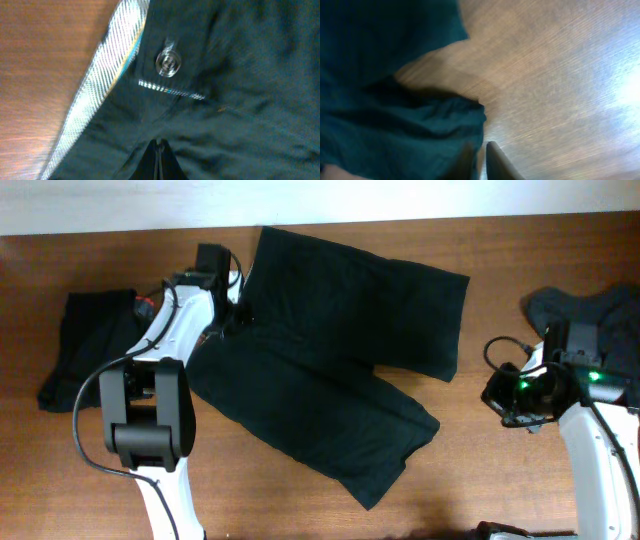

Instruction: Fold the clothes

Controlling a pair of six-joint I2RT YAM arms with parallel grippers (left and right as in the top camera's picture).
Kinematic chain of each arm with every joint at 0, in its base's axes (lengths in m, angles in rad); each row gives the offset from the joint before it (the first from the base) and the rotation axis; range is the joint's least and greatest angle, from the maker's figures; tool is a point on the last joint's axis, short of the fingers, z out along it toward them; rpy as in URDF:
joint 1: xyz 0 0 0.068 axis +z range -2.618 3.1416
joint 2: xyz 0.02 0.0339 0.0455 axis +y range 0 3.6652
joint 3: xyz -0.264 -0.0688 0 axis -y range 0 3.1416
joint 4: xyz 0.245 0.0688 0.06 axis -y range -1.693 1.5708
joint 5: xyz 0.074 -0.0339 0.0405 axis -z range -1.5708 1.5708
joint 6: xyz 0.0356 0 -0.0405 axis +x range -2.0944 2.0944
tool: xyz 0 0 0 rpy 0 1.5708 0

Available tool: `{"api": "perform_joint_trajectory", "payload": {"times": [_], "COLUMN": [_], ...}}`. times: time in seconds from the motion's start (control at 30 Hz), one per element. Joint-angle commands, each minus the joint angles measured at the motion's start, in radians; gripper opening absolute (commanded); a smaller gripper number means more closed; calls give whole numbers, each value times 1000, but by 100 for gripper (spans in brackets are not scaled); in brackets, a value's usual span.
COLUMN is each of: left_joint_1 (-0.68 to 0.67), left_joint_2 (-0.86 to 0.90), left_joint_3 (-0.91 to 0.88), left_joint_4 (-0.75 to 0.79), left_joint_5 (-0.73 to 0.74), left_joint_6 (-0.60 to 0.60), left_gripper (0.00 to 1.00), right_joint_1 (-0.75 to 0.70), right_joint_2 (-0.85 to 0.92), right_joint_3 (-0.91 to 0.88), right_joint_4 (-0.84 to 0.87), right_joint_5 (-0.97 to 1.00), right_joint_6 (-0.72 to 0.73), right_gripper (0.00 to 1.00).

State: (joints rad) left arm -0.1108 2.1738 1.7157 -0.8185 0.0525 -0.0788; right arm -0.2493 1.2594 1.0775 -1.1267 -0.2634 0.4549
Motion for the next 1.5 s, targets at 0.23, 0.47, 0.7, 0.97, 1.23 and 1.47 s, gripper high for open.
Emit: {"api": "perform_joint_trajectory", "payload": {"times": [0.23, 0.47, 0.7, 0.97, 1.23, 1.47], "left_joint_1": [26, 86, 127, 128, 128, 128], "left_joint_2": [-152, -148, -143, -143, -143, -143], "left_joint_3": [100, 99, 98, 92, 89, 89], "left_joint_4": [-163, -243, -286, -290, -290, -290], "left_joint_5": [22, 19, 19, 10, 3, 5], "left_joint_6": [-86, -85, -85, -85, -85, -85], "left_gripper": [1, 1, 1, 1, 1, 1], "right_joint_1": [79, 223, 325, 370, 315, 179], "right_joint_2": [45, 147, 325, 536, 589, 589], "right_joint_3": [-41, -105, -129, -129, -121, -67], "right_joint_4": [-46, 37, 129, 149, 190, 177], "right_joint_5": [-181, -170, -169, -40, 134, 172], "right_joint_6": [-110, -111, -111, -107, -76, -84], "right_gripper": [4, 4, 4, 4, 4, 4]}}
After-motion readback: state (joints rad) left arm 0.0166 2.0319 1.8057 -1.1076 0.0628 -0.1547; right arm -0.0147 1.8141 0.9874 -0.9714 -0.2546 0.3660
